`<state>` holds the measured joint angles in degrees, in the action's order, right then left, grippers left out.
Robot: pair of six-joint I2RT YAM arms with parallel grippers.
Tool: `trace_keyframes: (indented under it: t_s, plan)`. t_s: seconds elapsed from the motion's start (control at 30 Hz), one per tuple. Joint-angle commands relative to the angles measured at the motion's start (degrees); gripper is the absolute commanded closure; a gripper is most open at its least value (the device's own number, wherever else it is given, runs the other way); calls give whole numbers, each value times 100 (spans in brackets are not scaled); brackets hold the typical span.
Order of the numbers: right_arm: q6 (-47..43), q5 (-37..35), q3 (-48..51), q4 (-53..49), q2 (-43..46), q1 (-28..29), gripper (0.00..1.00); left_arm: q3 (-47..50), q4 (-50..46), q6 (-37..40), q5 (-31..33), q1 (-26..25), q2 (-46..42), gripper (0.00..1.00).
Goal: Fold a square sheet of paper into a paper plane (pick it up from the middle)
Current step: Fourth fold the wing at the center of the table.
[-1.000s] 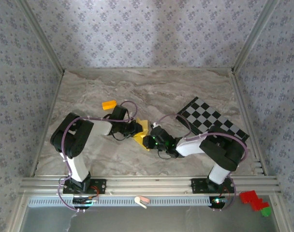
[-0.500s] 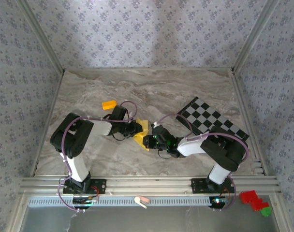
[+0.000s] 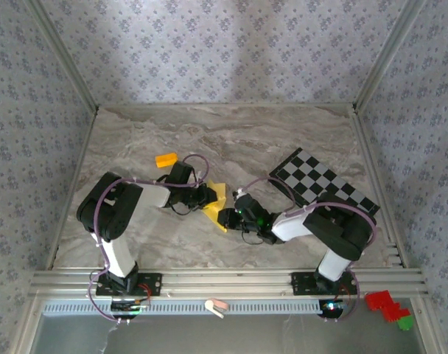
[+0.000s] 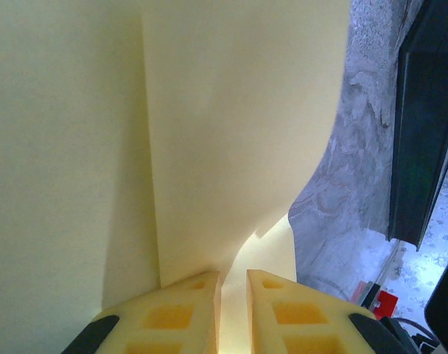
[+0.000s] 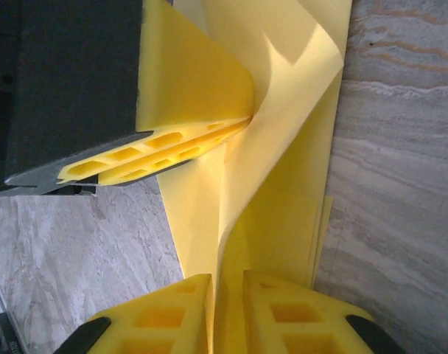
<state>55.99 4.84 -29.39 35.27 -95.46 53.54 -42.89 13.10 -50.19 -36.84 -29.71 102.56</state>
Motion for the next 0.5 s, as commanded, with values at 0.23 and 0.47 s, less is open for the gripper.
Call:
trace_keyframes:
  t_s: [0.23,0.47]
  plan:
    - [35,-62,155,-282,405,60,81,145,-295,74,230,10,150,83]
    - [222,-67,181,-98,149,122,88,141,-349,71,221,10,111,83]
